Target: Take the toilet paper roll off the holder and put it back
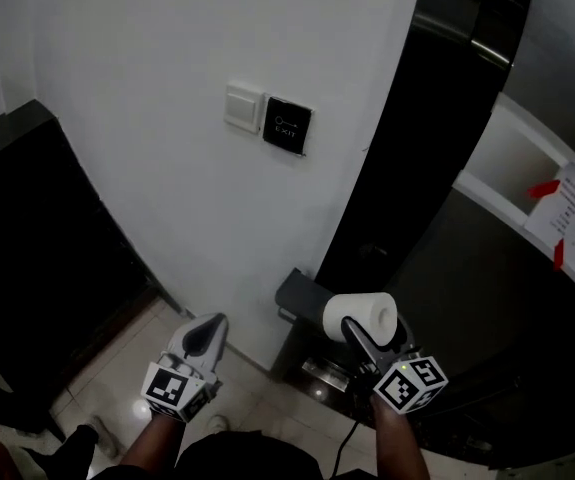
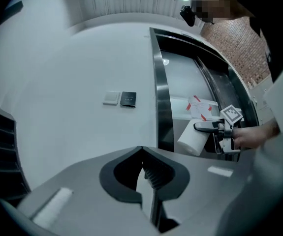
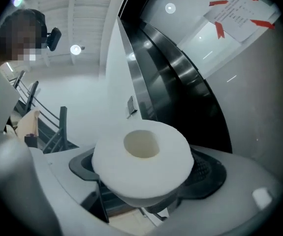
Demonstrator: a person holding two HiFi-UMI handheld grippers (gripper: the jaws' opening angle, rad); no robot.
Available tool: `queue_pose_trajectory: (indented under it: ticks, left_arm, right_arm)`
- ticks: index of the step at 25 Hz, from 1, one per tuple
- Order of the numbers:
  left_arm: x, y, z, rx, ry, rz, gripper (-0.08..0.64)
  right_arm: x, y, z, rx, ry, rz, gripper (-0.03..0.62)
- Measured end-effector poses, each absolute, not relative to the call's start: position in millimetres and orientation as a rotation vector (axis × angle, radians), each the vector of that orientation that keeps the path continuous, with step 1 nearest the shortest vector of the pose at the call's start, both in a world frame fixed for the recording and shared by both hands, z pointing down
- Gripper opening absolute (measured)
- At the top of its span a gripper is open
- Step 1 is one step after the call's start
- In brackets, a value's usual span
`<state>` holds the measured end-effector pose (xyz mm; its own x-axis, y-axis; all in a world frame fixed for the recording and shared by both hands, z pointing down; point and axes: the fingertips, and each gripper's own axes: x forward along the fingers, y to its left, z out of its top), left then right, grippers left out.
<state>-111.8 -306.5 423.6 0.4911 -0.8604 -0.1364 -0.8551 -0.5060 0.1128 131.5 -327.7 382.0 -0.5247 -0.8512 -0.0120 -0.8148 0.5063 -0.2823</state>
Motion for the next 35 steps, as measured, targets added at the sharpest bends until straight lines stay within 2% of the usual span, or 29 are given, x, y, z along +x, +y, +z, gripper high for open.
queue_pose_trajectory:
  ticks: [9,16,25,30,35]
  left_arm:
    - [-152,-354,430,2.675,-1.459,-0.325,0.002]
    - [-155,-373,434,2.728,-1.353,-0.316,0.0]
    - [-167,-381,434,2.767,-1.319,-0.287,0.002]
    - [-175,-381,443,2.765,-1.328,-0.218,0.002]
    - [-173,-380,444,2.771,-1.32,-0.19,0.002]
  right_arm:
    - [97,-385,413,-1.816,2.789,-0.375,0.474]
    - [89,-400,426,-2.041,2.803,-0.396,0.48]
    - [90,-412,424,-2.122,2.629,-0.314,0.491]
    - [87,-412,418,-2.062,2.547,-0.269,0.538]
    - [93,-403,402,-2.056,2.464,-0.166,0.543]
